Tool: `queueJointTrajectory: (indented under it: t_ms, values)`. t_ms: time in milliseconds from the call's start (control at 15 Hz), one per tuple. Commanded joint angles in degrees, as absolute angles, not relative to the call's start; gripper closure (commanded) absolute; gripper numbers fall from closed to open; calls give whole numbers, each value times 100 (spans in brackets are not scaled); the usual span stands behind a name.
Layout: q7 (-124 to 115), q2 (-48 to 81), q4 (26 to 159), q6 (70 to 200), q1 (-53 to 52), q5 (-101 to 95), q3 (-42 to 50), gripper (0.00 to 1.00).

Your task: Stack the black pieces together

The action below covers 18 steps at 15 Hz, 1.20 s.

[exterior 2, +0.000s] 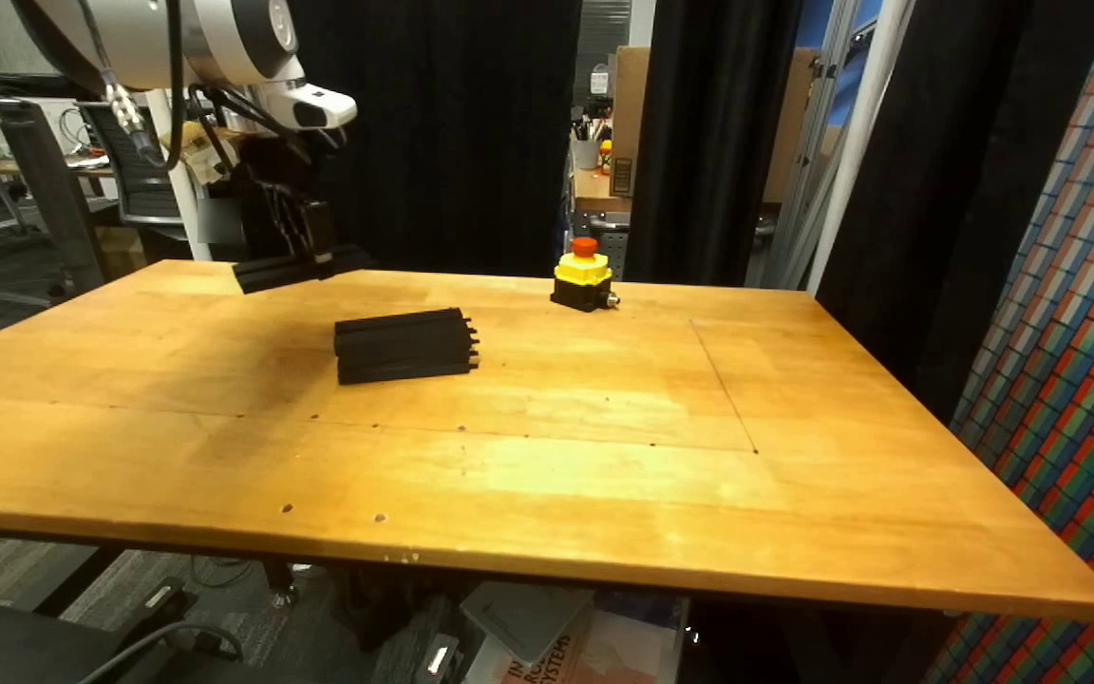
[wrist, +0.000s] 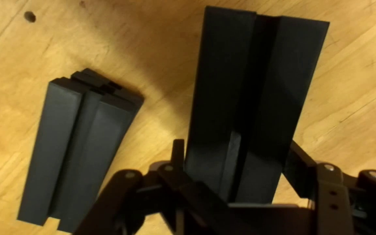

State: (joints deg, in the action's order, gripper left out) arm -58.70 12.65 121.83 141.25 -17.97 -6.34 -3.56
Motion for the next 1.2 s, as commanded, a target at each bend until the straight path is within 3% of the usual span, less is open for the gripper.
queueJointTrajectory:
  t_ms: [0, 1133]
  values:
    - [-6162, 704, 12730, 14179, -1527, -604, -327, 52]
    - [-6202, 871, 13048, 14244, -682, -381, -218, 52]
